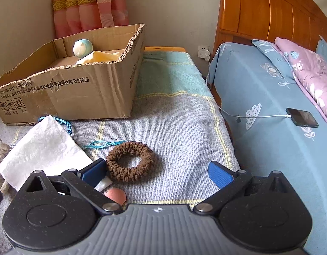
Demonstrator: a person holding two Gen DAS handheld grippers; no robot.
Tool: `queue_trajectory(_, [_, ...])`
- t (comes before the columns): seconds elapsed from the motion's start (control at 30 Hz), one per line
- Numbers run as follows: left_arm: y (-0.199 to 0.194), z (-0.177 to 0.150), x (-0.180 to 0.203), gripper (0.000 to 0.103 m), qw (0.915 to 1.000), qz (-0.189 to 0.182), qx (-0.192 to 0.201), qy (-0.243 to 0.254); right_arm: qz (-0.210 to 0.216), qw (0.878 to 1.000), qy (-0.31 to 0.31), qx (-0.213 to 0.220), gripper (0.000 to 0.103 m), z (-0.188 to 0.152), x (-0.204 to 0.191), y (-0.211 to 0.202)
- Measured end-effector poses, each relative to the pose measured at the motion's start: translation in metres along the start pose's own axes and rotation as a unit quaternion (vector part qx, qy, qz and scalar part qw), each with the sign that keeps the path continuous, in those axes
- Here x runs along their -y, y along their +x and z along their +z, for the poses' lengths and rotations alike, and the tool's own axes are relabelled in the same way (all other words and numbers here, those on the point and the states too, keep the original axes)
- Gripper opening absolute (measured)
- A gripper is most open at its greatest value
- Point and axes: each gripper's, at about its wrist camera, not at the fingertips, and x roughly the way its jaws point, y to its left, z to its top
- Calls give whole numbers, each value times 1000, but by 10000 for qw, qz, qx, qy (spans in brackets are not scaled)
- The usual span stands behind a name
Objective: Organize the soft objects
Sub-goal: 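Move both grippers back toward the remaining items on the blanket, then grasp the grey fabric pouch with the left gripper while the right gripper grasps the brown hair tie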
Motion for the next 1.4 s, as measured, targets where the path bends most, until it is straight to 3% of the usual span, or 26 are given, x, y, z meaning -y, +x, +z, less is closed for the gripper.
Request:
queue_trajectory(0.2, [7,3,11,101,9994,238,64,241,-3,10000,-7,26,103,-1,0,0])
queue_trajectory(0.43, [15,7,17,87,9992,271,-18,286,2,10000,-20,66,103,-1,0,0])
queue_trajectory(0.73, [9,10,5,69,10000,-5,-30,-31,-8,10000,-30,82,103,-2,0,0])
queue_trajectory(0.87, [4,11,-11,68,9993,-178,-25,-337,-3,10000,-35,91,103,-2,0,0])
queue_trajectory(1.13, [4,7,-37,71,9972,-122,-88,-733,45,9997,-158,187,102,-4,-4,-3])
queue_trajectory(1.4, [9,5,-41,73,9954,-193,-94,-932,123,9980,-419,450,88,-7,-12,-8])
